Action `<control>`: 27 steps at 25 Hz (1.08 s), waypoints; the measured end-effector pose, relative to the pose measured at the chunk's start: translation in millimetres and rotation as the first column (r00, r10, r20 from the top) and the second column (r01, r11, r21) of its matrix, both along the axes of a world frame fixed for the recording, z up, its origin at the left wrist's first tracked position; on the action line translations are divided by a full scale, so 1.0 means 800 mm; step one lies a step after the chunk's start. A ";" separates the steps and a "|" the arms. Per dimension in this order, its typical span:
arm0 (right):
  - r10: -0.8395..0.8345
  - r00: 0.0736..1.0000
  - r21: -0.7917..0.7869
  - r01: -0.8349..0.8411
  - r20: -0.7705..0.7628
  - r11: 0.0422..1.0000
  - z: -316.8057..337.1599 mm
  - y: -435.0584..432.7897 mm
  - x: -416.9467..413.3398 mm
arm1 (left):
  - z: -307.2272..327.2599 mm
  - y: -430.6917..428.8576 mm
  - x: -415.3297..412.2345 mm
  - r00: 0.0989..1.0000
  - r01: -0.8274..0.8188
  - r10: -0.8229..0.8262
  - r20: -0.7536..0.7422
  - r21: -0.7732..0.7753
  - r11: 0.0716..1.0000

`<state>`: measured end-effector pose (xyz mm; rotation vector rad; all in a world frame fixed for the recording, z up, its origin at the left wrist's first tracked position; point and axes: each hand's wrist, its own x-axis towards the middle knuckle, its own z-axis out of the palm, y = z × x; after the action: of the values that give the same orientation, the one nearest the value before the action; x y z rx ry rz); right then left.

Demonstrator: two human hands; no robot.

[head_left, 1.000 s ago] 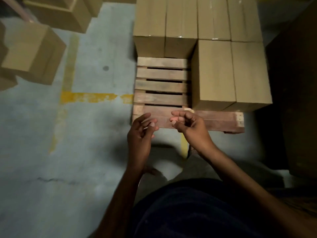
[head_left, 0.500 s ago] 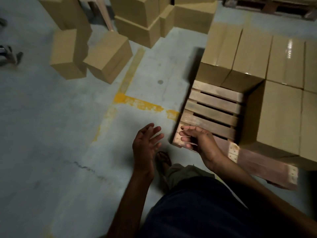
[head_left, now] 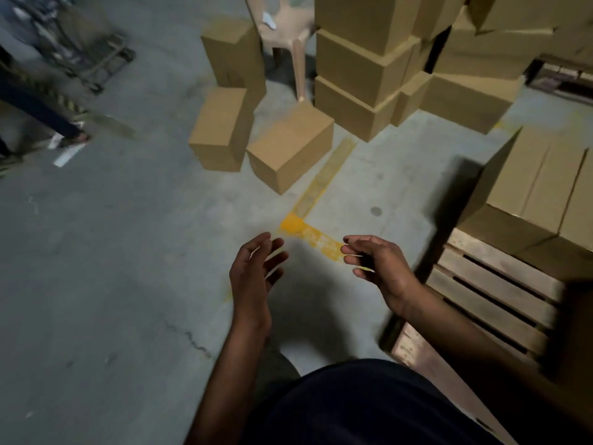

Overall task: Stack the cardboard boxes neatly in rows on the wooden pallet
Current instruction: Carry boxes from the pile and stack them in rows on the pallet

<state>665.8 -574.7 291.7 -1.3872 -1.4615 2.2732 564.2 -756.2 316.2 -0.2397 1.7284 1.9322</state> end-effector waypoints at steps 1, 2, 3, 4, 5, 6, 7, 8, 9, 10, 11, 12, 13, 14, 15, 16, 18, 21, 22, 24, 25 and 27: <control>-0.020 1.000 0.002 0.020 -0.002 1.000 -0.004 -0.004 -0.039 | -0.005 -0.006 -0.039 1.000 0.008 -0.008 -0.012 -0.014 1.000; -0.047 0.999 0.002 0.047 -0.004 0.999 -0.009 -0.012 -0.074 | -0.010 -0.014 -0.077 0.999 0.020 -0.021 -0.025 -0.032 0.999; -0.081 0.997 -0.002 0.081 -0.013 0.997 -0.016 -0.022 -0.116 | -0.014 -0.022 -0.123 0.998 0.045 -0.047 -0.048 -0.041 0.998; -0.119 0.993 -0.007 0.119 -0.023 0.993 -0.019 -0.030 -0.155 | -0.016 -0.027 -0.164 0.995 0.070 -0.074 -0.073 -0.052 0.996; -0.152 0.988 -0.018 0.152 -0.013 0.988 -0.020 -0.041 -0.187 | -0.015 -0.035 -0.200 0.992 0.089 -0.095 -0.084 -0.075 0.993; -0.180 0.984 -0.031 0.180 -0.003 0.983 -0.018 -0.053 -0.219 | -0.010 -0.042 -0.236 0.989 0.106 -0.114 -0.092 -0.094 0.990; -0.200 0.980 -0.042 0.200 -0.011 0.979 -0.015 -0.061 -0.248 | -0.004 -0.046 -0.269 0.985 0.124 -0.134 -0.113 -0.095 0.988; -0.207 0.978 -0.049 0.205 -0.020 0.977 -0.011 -0.067 -0.280 | 0.001 -0.048 -0.307 0.979 0.145 -0.158 -0.131 -0.101 0.984; -0.208 0.978 -0.049 0.207 -0.019 0.977 -0.007 -0.069 -0.307 | 0.004 -0.049 -0.340 0.975 0.164 -0.179 -0.134 -0.115 0.980; -0.215 0.976 -0.039 0.214 -0.016 0.976 -0.004 -0.067 -0.332 | 0.004 -0.046 -0.372 0.971 0.180 -0.197 -0.138 -0.127 0.976; -0.229 0.973 -0.026 0.229 -0.017 0.973 -0.002 -0.060 -0.358 | 0.003 -0.040 -0.405 0.965 0.201 -0.219 -0.142 -0.130 0.971; -0.246 0.969 -0.011 0.246 -0.020 0.969 0.000 -0.051 -0.383 | -0.002 -0.033 -0.436 0.960 0.218 -0.237 -0.149 -0.129 0.967; -0.270 0.963 0.005 0.270 -0.020 0.963 -0.003 -0.037 -0.410 | -0.011 -0.022 -0.470 0.955 0.240 -0.258 -0.150 -0.129 0.962; -0.297 0.955 0.017 0.297 -0.013 0.955 -0.008 -0.022 -0.435 | -0.020 -0.010 -0.503 0.949 0.258 -0.277 -0.148 -0.134 0.957; -0.321 0.947 0.030 0.321 -0.004 0.947 -0.015 -0.007 -0.460 | -0.027 0.004 -0.534 0.949 0.265 -0.283 -0.141 -0.135 0.955; -0.339 0.941 0.040 0.339 0.002 0.940 -0.023 0.009 -0.486 | -0.035 0.021 -0.566 0.950 0.266 -0.283 -0.128 -0.140 0.954; -0.348 0.937 0.058 0.346 0.014 0.936 -0.047 0.044 -0.546 | -0.056 0.058 -0.631 0.957 0.253 -0.271 -0.105 -0.156 0.955; -0.343 0.936 0.062 0.338 0.080 0.939 -0.072 0.091 -0.630 | -0.074 0.112 -0.722 0.966 0.247 -0.257 -0.019 -0.213 0.945; -0.329 0.941 0.069 0.324 0.082 0.943 -0.079 0.108 -0.656 | -0.079 0.130 -0.752 0.964 0.257 -0.265 -0.009 -0.218 0.942; -0.308 0.944 0.084 0.300 0.113 0.950 -0.091 0.145 -0.712 | -0.091 0.168 -0.813 0.955 0.290 -0.295 0.015 -0.236 0.928; -0.296 0.946 0.093 0.286 0.135 0.954 -0.096 0.160 -0.737 | -0.097 0.186 -0.838 0.951 0.307 -0.309 0.031 -0.239 0.921; -0.268 0.946 0.094 0.255 0.182 0.962 -0.110 0.184 -0.785 | -0.114 0.220 -0.887 0.940 0.342 -0.334 0.070 -0.233 0.911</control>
<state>37.5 -427.3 203.7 -1.7065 -1.2977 1.9554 -145.0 -579.9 224.9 -0.0479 1.8473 1.4644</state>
